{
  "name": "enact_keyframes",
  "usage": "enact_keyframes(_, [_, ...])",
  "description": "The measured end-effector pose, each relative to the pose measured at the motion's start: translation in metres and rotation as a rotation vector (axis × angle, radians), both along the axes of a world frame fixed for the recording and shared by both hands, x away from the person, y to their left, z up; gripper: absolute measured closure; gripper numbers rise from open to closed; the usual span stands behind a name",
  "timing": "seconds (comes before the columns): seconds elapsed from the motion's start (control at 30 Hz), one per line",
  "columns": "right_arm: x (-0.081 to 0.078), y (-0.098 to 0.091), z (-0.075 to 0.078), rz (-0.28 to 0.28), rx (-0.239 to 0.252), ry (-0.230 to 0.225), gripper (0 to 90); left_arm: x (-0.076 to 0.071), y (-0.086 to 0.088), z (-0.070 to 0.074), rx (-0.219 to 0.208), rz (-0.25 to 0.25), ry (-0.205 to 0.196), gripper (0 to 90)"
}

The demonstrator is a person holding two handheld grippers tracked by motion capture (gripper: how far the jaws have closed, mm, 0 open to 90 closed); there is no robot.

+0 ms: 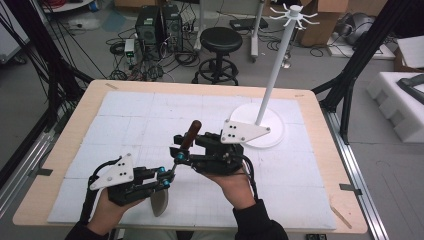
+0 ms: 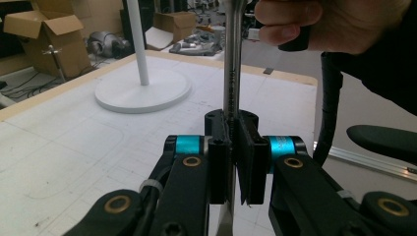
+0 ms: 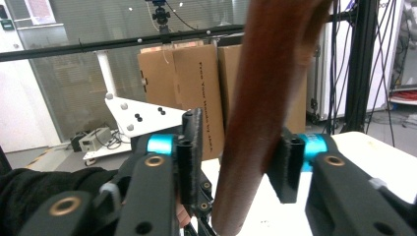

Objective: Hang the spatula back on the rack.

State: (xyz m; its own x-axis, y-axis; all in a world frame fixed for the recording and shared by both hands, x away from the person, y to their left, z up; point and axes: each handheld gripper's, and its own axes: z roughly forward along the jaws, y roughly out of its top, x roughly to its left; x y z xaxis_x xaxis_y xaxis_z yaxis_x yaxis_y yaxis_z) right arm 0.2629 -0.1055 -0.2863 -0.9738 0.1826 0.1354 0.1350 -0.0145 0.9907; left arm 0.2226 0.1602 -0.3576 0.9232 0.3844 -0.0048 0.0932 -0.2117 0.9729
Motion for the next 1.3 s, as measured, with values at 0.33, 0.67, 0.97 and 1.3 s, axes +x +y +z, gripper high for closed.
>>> enact_keyframes(0.33, [-0.004, 0.002, 0.008, 0.034, 0.007, 0.001, 72.3, -0.003, -0.002, 0.002, -0.028, -0.018, -0.006, 83.9])
enact_keyframes(0.67, [-0.011, 0.008, 0.027, 0.163, 0.040, -0.018, 72.5, -0.005, -0.006, 0.008, -0.169, -0.141, 0.074, 58.5])
enact_keyframes(0.97, [0.001, 0.011, 0.024, 0.361, 0.079, 0.012, 72.5, -0.004, -0.013, 0.008, -0.171, -0.229, 0.098, 61.2])
enact_keyframes(1.3, [0.003, 0.011, 0.020, 0.334, 0.077, 0.024, 72.4, -0.004, -0.015, 0.009, -0.134, -0.230, 0.067, 81.3])
